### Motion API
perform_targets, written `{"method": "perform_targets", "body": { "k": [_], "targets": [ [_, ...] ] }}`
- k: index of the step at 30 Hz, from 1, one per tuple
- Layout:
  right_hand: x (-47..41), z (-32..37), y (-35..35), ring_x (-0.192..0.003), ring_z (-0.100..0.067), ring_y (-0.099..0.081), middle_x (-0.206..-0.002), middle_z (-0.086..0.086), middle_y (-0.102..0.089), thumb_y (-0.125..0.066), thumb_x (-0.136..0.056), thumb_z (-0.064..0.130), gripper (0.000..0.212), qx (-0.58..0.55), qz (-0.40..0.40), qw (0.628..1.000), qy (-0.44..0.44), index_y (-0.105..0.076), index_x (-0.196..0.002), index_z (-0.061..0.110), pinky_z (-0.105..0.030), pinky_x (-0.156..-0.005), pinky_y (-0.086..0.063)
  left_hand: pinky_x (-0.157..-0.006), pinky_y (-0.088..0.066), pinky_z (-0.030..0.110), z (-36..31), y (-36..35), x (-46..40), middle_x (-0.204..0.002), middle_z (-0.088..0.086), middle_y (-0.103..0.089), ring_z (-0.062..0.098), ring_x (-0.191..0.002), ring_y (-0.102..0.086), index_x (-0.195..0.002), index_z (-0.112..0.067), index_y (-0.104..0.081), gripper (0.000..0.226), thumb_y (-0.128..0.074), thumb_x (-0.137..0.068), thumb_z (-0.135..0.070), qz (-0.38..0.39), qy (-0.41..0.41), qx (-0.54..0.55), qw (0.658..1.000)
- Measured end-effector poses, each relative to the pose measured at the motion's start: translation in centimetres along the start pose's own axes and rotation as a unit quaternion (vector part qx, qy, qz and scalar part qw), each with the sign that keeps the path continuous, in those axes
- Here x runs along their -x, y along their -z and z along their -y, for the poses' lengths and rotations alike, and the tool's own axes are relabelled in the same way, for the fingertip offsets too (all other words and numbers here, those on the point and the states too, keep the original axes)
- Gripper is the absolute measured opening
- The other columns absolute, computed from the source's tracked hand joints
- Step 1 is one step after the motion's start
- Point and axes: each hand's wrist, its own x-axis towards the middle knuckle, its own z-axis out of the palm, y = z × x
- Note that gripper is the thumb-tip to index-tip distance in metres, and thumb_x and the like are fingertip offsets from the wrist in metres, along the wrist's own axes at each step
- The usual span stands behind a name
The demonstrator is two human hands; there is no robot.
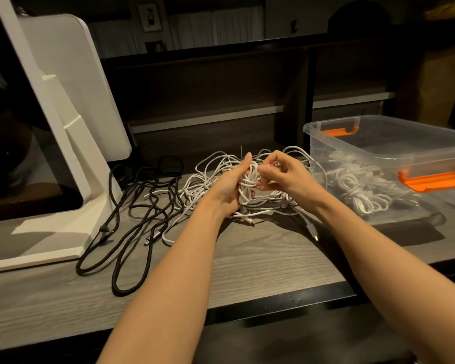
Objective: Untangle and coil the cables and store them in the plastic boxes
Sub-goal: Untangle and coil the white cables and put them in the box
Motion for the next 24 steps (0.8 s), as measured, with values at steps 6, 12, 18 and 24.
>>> {"method": "perform_targets", "body": {
  "k": [6,12,18,24],
  "targets": [
    [-0.3,-0.4,0.9,-0.080,-0.013,-0.066,-0.083,0.001,-0.069,-0.066,-0.083,0.015,0.018,-0.044,0.071,0.995,-0.057,-0.063,-0.101,0.013,-0.025,-0.074,-0.055,-0.060,-0.042,0.023,0.0,0.2,0.2,-0.072,0.000,-0.060,0.011,-0.061,-0.054,-0.082,-0.012,-0.064,0.034,-0.054,-0.095,-0.042,-0.004,0.006,0.024,1.000],
    [-0.2,-0.4,0.6,-0.087,-0.015,-0.067,-0.092,-0.003,-0.071,-0.066,-0.082,0.014,0.021,-0.055,0.096,0.992,-0.058,-0.064,-0.102,0.012,-0.024,-0.078,-0.054,-0.053,-0.047,0.020,-0.1,0.7,0.7,-0.078,0.001,-0.063,0.011,-0.064,-0.059,-0.082,-0.012,-0.072,0.039,-0.051,-0.096,-0.042,0.038,0.030,0.065,0.997],
    [-0.6,-0.3,-0.6,-0.074,-0.010,-0.065,-0.077,0.002,-0.069,-0.062,-0.084,0.022,0.013,-0.164,-0.027,0.986,-0.028,-0.058,-0.086,0.010,-0.021,-0.069,-0.054,-0.047,-0.047,0.018,-0.1,-0.3,0.4,-0.092,0.004,-0.060,0.011,-0.072,-0.055,-0.103,-0.007,-0.060,0.045,-0.057,-0.086,-0.048,0.103,0.016,0.158,0.982],
    [-0.6,-0.2,-0.6,-0.052,-0.002,-0.051,-0.054,0.010,-0.059,-0.052,-0.095,0.026,0.024,-0.115,-0.033,0.990,-0.067,-0.062,-0.081,0.009,-0.014,-0.052,-0.044,-0.047,-0.047,0.019,-0.1,-0.9,0.5,-0.087,0.004,-0.067,0.012,-0.069,-0.055,-0.091,-0.009,-0.070,0.036,-0.064,-0.082,-0.043,0.059,-0.007,0.107,0.992]
  ]
}}
